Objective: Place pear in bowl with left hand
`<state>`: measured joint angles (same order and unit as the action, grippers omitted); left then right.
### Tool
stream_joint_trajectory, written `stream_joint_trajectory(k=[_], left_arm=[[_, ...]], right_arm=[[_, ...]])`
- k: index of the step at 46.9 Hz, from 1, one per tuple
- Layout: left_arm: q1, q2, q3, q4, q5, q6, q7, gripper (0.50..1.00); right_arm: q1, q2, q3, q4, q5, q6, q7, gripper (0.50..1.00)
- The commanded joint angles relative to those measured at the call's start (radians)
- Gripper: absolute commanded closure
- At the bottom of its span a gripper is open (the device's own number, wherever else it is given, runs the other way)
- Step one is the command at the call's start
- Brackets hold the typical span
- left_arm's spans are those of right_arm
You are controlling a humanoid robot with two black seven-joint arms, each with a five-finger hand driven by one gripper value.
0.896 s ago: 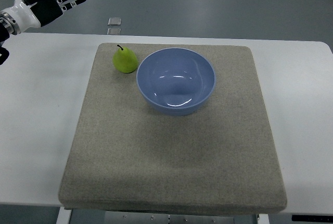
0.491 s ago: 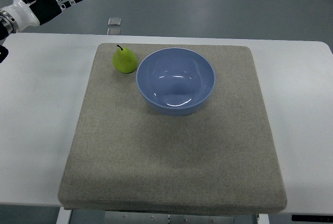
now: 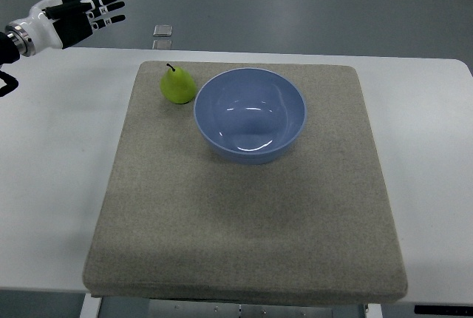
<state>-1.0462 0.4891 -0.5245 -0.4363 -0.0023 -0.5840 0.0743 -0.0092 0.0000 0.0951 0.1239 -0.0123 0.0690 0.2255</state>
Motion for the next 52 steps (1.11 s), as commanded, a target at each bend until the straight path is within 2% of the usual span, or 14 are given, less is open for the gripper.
stream_joint_trajectory(k=[1, 9, 20, 24, 36, 52], left_arm=[[-0.017, -0.014, 0.001, 0.019, 0.123, -0.002, -0.044, 0.506], [-0.087, -0.014, 0.001, 0.015, 0.45, -0.002, -0.111, 0.506], [-0.192, -0.04, 0.053, 0.01, 0.769, 0.0, -0.116, 0.506], [-0.219, -0.047, 0.099, 0.005, 0.847, 0.0, -0.12, 0.506], [-0.23, -0.095, 0.159, -0.067, 1.128, 0.01, -0.186, 0.506], [-0.222, -0.135, 0.173, -0.067, 1.314, 0.01, -0.188, 0.506]], right_arm=[[0.0, 0.0, 0.0, 0.0, 0.0, 0.0, 0.0, 0.574], [0.0, 0.0, 0.0, 0.0, 0.0, 0.0, 0.0, 0.574], [0.0, 0.0, 0.0, 0.0, 0.0, 0.0, 0.0, 0.574], [0.0, 0.0, 0.0, 0.0, 0.0, 0.0, 0.0, 0.574], [0.0, 0.0, 0.0, 0.0, 0.0, 0.0, 0.0, 0.574], [0.0, 0.0, 0.0, 0.0, 0.0, 0.0, 0.0, 0.574]])
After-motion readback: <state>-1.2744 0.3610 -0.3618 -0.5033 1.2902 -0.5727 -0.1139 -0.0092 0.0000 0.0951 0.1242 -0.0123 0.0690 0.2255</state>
